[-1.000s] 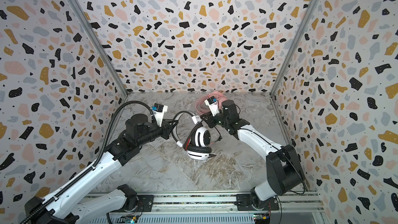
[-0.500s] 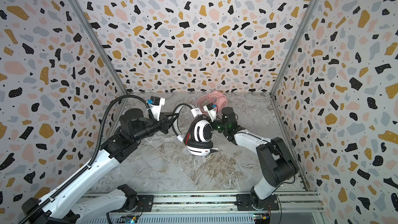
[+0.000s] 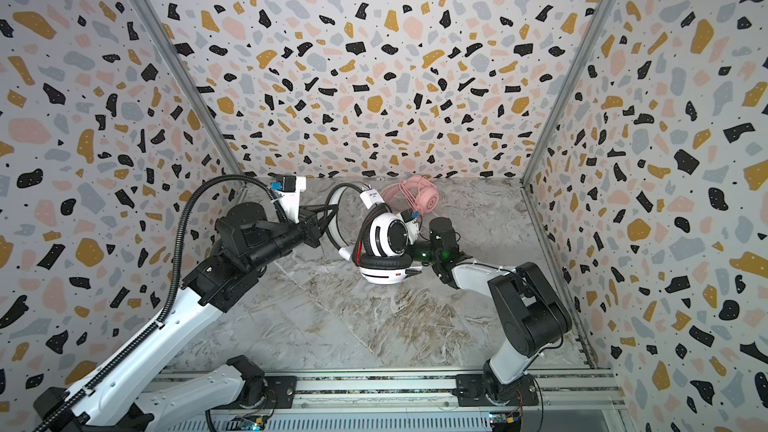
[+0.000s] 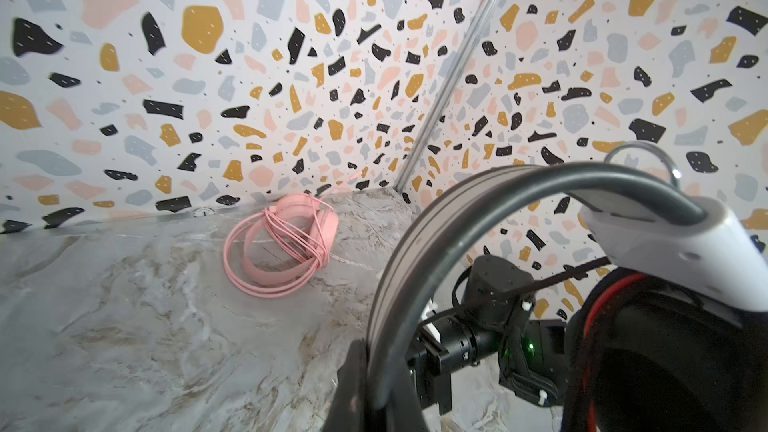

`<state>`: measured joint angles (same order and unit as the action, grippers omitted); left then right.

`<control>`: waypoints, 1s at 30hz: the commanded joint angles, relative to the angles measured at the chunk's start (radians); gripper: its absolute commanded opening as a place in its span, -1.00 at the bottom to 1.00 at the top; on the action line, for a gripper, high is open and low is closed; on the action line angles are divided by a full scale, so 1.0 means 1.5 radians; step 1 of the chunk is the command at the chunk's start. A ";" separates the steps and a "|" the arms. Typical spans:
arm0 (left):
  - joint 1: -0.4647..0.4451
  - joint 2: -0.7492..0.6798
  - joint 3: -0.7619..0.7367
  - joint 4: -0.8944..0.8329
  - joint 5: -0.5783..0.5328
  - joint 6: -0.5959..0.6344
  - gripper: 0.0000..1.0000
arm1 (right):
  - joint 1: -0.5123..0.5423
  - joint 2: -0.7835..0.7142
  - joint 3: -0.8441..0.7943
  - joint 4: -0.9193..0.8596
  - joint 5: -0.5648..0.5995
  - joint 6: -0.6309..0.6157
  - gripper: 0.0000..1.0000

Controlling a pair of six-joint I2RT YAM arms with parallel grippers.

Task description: Wrap the headphones

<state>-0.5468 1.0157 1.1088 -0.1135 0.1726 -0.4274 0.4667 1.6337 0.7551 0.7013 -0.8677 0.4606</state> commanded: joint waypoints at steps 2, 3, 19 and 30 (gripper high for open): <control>0.040 -0.024 0.032 0.062 -0.034 -0.059 -1.00 | 0.001 0.002 -0.010 0.030 -0.007 0.007 -0.38; 0.046 -0.026 0.029 0.068 -0.036 -0.063 -1.00 | 0.001 0.003 -0.012 0.031 -0.005 0.007 -0.38; 0.075 -0.066 -0.011 0.075 -0.089 -0.076 -1.00 | 0.006 -0.013 -0.042 0.098 -0.020 0.029 -0.25; 0.077 -0.059 -0.012 0.079 -0.070 -0.088 -1.00 | 0.013 -0.004 -0.036 0.082 -0.014 0.020 -0.34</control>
<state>-0.4374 0.9417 1.0798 -0.1135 0.0444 -0.5056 0.4774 1.6436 0.6918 0.8223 -0.8822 0.5022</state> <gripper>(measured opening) 0.060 0.313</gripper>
